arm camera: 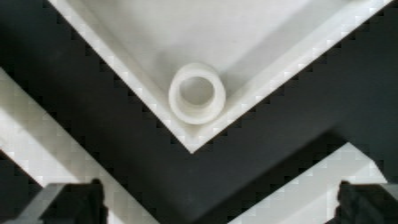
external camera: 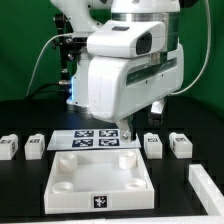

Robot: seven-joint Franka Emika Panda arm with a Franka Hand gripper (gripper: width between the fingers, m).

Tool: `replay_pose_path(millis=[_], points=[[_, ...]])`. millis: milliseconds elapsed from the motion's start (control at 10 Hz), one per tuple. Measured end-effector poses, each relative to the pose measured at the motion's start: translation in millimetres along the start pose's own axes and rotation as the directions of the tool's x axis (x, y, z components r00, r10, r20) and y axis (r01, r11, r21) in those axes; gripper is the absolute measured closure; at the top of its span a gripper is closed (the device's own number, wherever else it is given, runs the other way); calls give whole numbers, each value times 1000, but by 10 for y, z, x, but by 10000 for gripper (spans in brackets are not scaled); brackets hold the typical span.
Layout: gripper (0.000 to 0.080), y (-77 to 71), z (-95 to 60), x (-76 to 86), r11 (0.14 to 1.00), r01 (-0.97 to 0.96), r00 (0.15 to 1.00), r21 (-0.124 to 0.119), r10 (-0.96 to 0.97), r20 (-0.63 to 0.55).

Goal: Assemble one leg

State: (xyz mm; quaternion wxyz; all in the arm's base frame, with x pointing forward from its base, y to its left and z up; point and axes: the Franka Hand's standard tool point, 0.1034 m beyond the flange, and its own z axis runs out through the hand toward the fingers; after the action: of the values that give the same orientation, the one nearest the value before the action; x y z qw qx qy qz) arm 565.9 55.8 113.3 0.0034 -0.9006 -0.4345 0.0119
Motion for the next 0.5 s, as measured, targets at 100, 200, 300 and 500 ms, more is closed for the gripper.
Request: replay_pose_path(millis=[100, 200, 300, 500], points=[[150, 0, 0, 0, 1000, 0, 1000, 0, 0, 0], [150, 0, 0, 0, 1000, 0, 1000, 0, 0, 0], [150, 0, 0, 0, 1000, 0, 1000, 0, 0, 0], [150, 0, 0, 0, 1000, 0, 1000, 0, 0, 0]])
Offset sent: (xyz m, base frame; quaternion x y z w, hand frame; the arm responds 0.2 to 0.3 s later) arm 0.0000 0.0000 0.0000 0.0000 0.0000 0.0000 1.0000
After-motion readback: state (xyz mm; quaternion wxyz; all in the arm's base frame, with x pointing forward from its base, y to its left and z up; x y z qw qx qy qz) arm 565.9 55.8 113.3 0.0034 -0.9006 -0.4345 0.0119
